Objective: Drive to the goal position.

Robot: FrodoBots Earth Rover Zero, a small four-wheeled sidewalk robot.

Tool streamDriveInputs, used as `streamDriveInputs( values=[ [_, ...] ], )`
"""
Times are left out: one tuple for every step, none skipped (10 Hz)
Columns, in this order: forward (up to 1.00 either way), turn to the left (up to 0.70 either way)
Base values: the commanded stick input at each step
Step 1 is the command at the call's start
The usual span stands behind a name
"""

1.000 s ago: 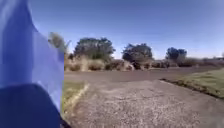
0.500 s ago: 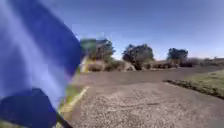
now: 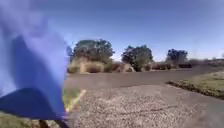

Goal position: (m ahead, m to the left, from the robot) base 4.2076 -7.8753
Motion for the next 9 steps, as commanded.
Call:
streamDriveInputs(
  values=[
    [0.7,-0.35],
    [0.7,-0.35],
    [0.7,-0.35],
    [0.7,-0.35],
    [0.7,-0.35],
    [0.7,-0.35],
    [0.7,-0.35],
    [0.7,-0.35],
    [0.7,-0.35]
  ],
)
